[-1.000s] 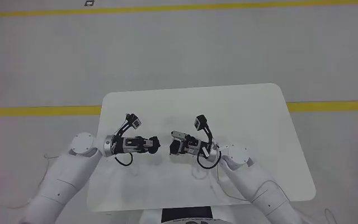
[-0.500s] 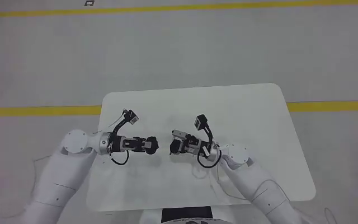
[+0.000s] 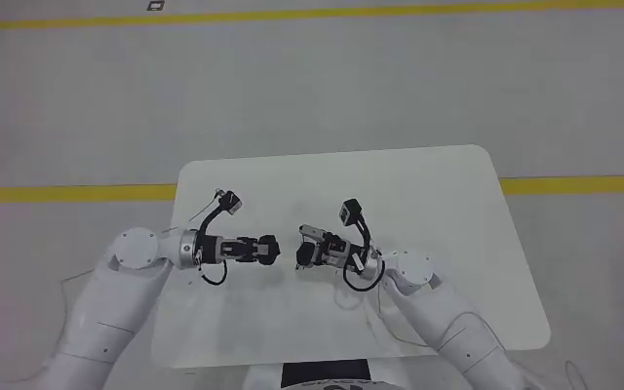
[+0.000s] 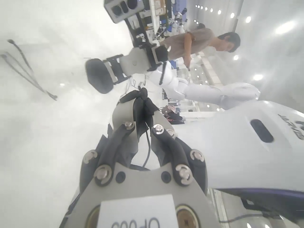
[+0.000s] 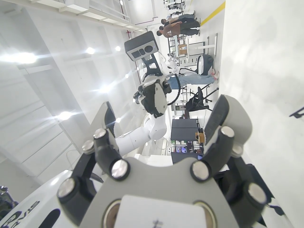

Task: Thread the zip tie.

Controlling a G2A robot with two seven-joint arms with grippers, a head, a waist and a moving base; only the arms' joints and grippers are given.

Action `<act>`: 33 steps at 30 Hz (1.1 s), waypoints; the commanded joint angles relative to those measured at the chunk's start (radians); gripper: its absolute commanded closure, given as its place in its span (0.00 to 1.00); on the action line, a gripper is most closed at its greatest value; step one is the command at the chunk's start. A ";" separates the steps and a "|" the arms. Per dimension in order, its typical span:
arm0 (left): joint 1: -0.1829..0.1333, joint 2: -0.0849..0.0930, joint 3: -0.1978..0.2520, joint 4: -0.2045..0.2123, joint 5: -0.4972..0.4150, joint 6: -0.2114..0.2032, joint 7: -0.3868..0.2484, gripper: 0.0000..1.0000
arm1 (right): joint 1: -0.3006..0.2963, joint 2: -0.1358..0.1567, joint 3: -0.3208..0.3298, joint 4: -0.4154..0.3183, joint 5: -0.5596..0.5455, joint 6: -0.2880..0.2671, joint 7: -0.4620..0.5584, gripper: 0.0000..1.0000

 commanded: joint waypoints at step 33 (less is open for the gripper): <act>0.034 -0.060 -0.150 -0.017 -0.021 0.000 -0.030 1.00 | 0.007 0.013 -0.055 -0.104 -0.373 0.207 -0.140 0.00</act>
